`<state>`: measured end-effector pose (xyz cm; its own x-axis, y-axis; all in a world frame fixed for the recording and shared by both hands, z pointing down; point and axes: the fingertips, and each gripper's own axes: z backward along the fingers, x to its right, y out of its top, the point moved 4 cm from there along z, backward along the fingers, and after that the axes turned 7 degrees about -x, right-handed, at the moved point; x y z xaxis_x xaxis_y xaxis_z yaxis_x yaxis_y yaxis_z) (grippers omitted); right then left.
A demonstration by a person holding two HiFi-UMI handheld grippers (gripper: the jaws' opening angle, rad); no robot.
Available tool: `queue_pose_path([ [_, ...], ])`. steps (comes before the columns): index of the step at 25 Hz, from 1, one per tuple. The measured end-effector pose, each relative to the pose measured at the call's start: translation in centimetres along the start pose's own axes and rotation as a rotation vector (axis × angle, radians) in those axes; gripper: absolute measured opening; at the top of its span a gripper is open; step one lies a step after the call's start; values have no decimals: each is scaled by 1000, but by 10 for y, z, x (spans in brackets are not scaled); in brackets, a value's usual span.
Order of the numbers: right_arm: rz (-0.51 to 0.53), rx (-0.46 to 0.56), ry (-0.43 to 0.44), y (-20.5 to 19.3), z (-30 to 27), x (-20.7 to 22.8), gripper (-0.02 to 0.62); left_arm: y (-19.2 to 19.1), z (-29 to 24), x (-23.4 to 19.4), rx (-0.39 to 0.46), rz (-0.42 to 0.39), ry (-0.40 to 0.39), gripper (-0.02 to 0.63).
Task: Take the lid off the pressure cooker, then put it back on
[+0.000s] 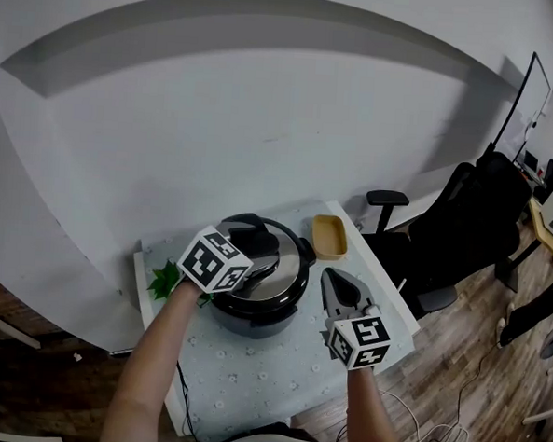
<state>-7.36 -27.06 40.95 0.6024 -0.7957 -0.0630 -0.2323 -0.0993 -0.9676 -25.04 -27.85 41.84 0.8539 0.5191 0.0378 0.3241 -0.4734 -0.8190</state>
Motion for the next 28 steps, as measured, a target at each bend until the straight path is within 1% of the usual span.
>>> queue_pose_path([
  [4,2,-1,-3,0,0,3,2,0,0,0,-16,-18,-32,301],
  [11,2,-6,-17,-2,0,8,2,0,-1,0,-59,-66,-124,281],
  [17,-2,-13,-31,-4,0,12,2,0,-2,2,-74,-90,-158,279],
  [20,-5,-15,-35,-6,0,12,2,0,-2,3,-80,-113,-188,279],
  [23,-5,-18,-42,-6,-1,12,2,0,-3,3,-104,-154,-233,279],
  [26,-6,-23,-54,-8,1,14,2,0,-4,4,-126,-225,-295,279],
  [28,-10,-27,-67,-8,3,16,2,0,-4,4,-127,-267,-345,279],
])
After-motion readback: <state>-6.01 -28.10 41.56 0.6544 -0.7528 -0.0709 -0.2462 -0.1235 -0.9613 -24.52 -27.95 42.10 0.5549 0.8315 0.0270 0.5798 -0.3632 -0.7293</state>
